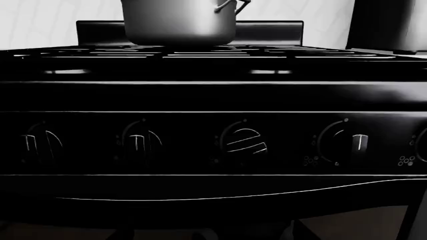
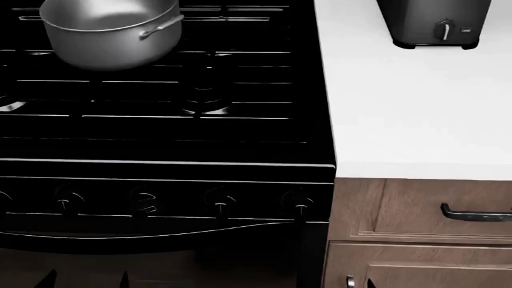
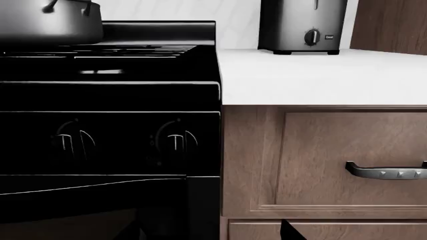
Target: Turn off the center burner of the stove.
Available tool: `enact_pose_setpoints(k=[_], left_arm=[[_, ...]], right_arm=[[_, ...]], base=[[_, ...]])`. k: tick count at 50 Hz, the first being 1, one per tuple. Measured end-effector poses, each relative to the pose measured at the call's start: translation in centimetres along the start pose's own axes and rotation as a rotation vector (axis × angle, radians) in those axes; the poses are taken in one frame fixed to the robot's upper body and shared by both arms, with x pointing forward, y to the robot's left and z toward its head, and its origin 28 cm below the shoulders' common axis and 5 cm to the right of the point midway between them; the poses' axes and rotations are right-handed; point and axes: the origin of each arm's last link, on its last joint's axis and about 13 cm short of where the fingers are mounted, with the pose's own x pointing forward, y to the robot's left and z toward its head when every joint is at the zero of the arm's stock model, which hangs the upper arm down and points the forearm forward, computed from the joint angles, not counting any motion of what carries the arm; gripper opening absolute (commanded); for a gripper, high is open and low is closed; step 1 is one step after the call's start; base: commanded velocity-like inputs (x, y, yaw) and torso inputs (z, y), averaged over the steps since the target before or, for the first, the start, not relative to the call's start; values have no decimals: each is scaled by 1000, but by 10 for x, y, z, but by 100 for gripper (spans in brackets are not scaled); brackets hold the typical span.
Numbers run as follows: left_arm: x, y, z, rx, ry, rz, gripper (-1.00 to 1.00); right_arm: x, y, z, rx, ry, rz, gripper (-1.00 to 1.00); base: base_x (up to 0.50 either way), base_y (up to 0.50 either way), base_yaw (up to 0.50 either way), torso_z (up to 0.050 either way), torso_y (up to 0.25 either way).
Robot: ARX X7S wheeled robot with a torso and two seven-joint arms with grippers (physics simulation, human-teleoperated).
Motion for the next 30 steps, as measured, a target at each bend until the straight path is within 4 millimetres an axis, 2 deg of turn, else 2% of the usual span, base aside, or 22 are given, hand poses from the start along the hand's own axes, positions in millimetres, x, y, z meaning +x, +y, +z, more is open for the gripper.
enact_pose_setpoints(k=[30], left_arm=[[0, 2, 0, -10, 1, 1, 100]], right_arm=[[0, 3, -3, -19, 31, -17, 100]], base=[[0, 0, 0, 0, 0]])
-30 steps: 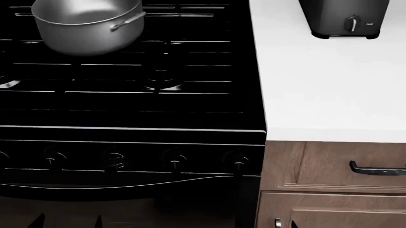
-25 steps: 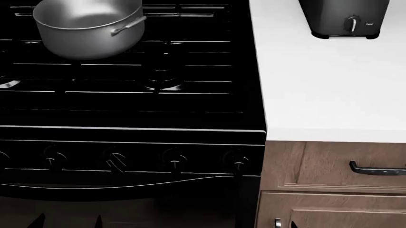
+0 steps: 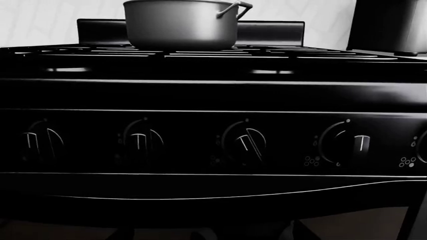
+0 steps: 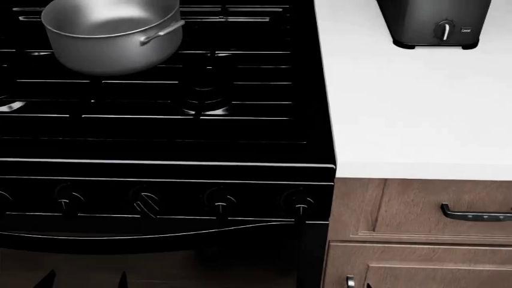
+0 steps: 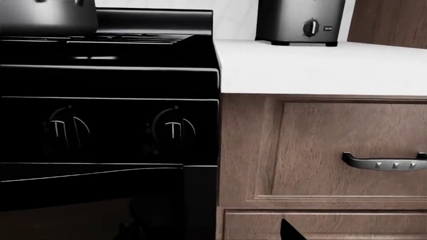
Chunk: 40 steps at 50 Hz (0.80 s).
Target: Turn off the center burner of the stove.
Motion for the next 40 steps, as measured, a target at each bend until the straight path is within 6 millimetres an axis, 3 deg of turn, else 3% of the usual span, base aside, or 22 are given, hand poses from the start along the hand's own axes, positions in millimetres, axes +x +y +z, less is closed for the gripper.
enact_pose_setpoints(k=[18, 40], left_arm=[[0, 0, -1, -8, 0, -1, 100], [0, 3, 0, -12, -2, 8, 100]], right_arm=[[0, 1, -1, -23, 2, 3, 100], [-1, 2, -3, -34, 6, 11, 100]], base=[[0, 65, 0, 0, 0], [0, 491, 0, 0, 0]])
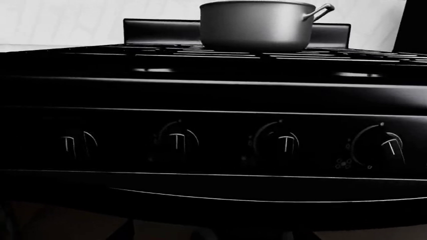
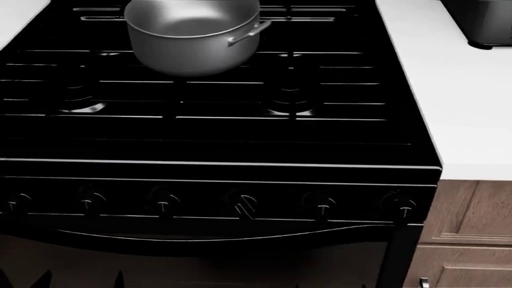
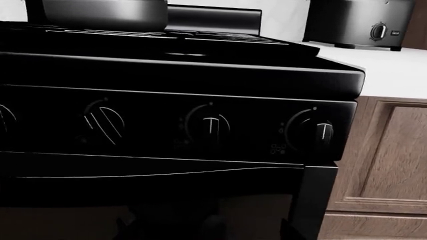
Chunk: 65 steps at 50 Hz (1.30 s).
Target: Turn off the center burner of the stove.
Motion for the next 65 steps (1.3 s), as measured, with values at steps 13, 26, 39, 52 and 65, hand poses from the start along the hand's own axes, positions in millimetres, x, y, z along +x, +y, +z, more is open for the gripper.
enact_pose_setpoints(k=[13, 26, 39, 52, 65], left_arm=[[0, 3, 0, 4, 0, 8, 100], [0, 1, 0, 2, 2, 6, 100], [0, 0, 0, 7, 12, 1, 100], [0, 0, -1, 6, 15, -3, 100], [0, 0, 0, 4, 15, -5, 100]], right_arm=[[0, 2, -1, 9, 4, 4, 100], [0, 1, -1, 13, 9, -2, 100], [0, 1, -2, 14, 13, -8, 100], [1, 1, -2, 13, 16, -11, 100], [1, 1, -2, 12, 16, -12, 100]], base=[[0, 370, 0, 0, 0], [0, 0, 0, -6, 0], [0, 0, 0, -49, 0], [0, 0, 0, -50, 0], [0, 0, 0, -50, 0]])
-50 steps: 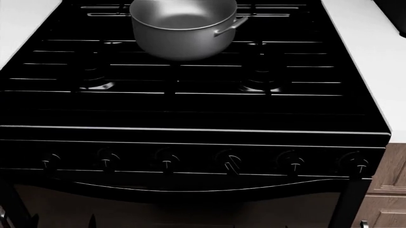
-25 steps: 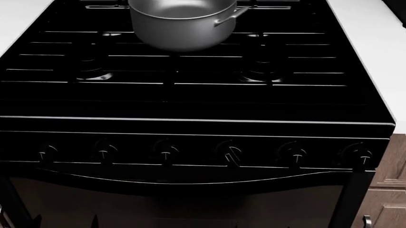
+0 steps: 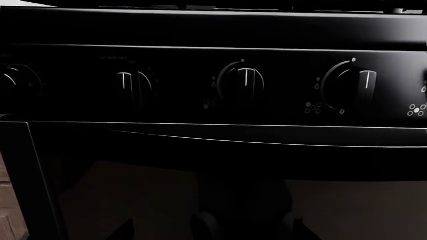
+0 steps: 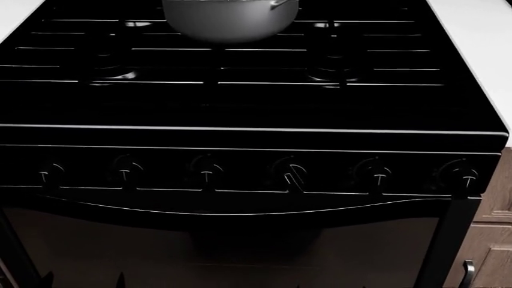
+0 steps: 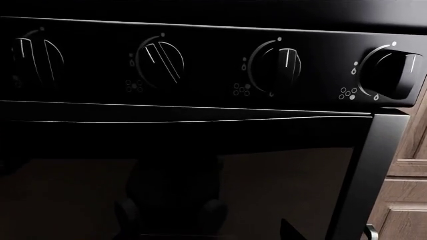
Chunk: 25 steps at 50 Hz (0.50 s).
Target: Turn off the center burner of the stove.
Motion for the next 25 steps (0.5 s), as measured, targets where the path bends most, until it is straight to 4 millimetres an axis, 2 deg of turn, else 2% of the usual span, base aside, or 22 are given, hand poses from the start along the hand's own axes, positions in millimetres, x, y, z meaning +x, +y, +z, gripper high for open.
enact_pose_setpoints(k=[21, 25], left_arm=[[0, 0, 0, -1, -1, -1, 100], [0, 0, -1, -6, -1, 1, 100]], right_arm=[[0, 0, 0, -4, 1, -6, 100], [1, 0, -1, -7, 7, -15, 100]], base=[[0, 0, 0, -50, 0], [0, 0, 0, -10, 0]])
